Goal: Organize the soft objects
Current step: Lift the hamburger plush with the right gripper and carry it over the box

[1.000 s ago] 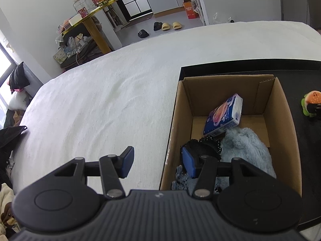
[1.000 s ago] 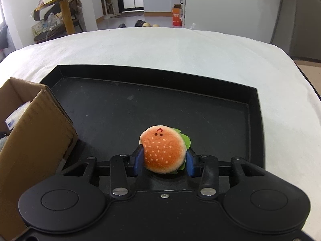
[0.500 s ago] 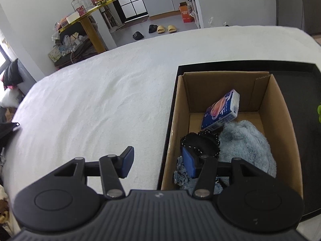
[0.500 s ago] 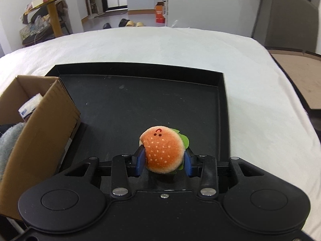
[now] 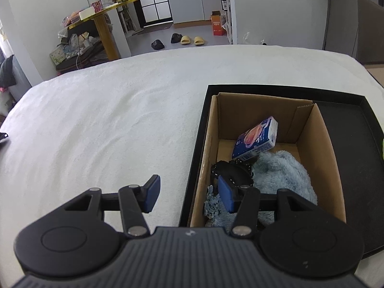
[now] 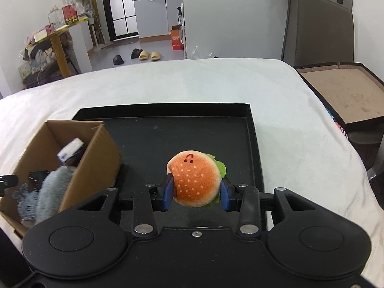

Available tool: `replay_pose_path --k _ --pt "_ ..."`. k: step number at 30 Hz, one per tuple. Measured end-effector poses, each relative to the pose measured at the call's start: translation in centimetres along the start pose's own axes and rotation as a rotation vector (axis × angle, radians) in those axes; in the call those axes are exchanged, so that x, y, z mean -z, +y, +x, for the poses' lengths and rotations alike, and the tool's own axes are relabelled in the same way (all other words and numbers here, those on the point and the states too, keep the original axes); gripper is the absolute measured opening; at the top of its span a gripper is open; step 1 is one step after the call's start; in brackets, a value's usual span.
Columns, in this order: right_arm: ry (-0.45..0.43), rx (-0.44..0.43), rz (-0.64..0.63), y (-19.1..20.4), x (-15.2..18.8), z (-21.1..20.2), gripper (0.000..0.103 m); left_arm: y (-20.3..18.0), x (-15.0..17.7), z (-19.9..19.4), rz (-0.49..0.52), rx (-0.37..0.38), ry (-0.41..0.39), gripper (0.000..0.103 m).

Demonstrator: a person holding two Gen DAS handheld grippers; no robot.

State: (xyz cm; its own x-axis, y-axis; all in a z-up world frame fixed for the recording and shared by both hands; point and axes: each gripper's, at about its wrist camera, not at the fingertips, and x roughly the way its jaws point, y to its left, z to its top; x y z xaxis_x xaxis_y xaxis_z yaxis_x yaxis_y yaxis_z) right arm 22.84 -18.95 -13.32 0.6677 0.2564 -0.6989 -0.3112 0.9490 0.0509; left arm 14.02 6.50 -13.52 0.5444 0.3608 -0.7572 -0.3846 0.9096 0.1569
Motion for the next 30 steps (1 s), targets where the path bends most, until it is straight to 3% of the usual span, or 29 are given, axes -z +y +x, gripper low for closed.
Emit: replay_pose_path --k 20,30 --pt "-0.054 -0.053 -0.107 7.0 -1.8 -2.7 0.038 1.5 0.3 0.6 -0.056 0.08 0.016 0.051" --pt "-0.051 -0.149 -0.148 10.0 -2.3 -2.9 0.038 1.9 0.4 1.0 -0.073 0.132 0.028 0.047"
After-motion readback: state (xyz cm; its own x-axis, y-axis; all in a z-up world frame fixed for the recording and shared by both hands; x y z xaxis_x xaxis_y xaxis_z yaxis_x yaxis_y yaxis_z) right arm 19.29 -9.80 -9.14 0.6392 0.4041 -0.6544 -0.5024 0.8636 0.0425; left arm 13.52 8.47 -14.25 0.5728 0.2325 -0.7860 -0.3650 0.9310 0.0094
